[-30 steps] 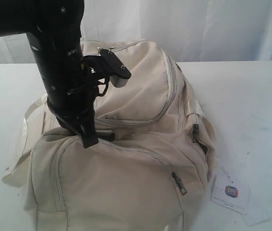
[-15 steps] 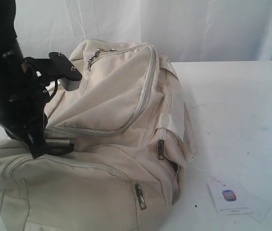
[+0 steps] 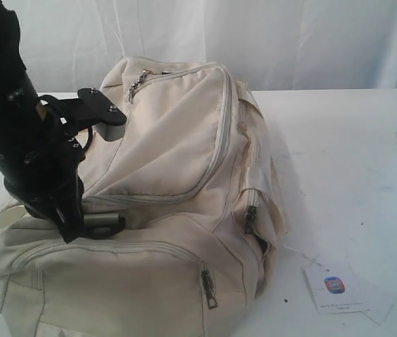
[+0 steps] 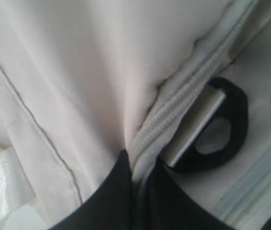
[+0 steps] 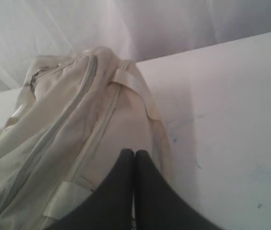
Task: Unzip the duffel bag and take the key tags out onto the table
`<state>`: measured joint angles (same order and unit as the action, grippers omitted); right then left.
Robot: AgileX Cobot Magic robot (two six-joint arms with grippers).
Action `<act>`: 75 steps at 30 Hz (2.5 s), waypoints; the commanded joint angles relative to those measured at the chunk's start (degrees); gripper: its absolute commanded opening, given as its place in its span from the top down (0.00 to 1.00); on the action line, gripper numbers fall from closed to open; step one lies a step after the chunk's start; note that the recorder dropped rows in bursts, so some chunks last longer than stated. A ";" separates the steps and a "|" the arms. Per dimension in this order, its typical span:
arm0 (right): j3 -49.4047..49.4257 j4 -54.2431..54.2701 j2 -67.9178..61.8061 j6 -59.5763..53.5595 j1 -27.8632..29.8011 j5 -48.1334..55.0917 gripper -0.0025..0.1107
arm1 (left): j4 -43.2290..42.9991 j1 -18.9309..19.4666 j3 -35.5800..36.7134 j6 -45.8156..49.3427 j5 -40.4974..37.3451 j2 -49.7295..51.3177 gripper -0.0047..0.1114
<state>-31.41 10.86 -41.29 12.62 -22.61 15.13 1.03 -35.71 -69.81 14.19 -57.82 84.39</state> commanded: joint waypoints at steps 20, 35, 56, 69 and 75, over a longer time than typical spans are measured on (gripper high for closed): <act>-36.43 12.69 -38.28 -30.38 -4.27 24.09 0.98 | 13.77 0.11 2.49 7.69 4.29 -0.27 0.78; -63.56 12.82 -57.18 -33.42 -4.27 36.40 0.98 | 14.00 0.11 -2.95 8.71 -2.98 -1.66 0.30; -77.31 10.35 -71.97 -67.55 -14.84 25.01 0.79 | -1.36 0.23 3.40 -1.71 -6.52 -13.10 0.48; -77.44 9.42 -77.22 -49.74 -15.10 12.77 0.50 | -21.19 0.23 5.06 -20.89 -6.34 -13.10 0.96; -78.08 4.85 -78.00 -45.45 -13.69 14.70 0.50 | -21.19 0.23 5.82 -20.89 -4.97 -13.10 0.96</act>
<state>-108.96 18.72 -119.63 -36.35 -37.57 29.47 -20.36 -35.37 -64.37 -5.87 -62.77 71.96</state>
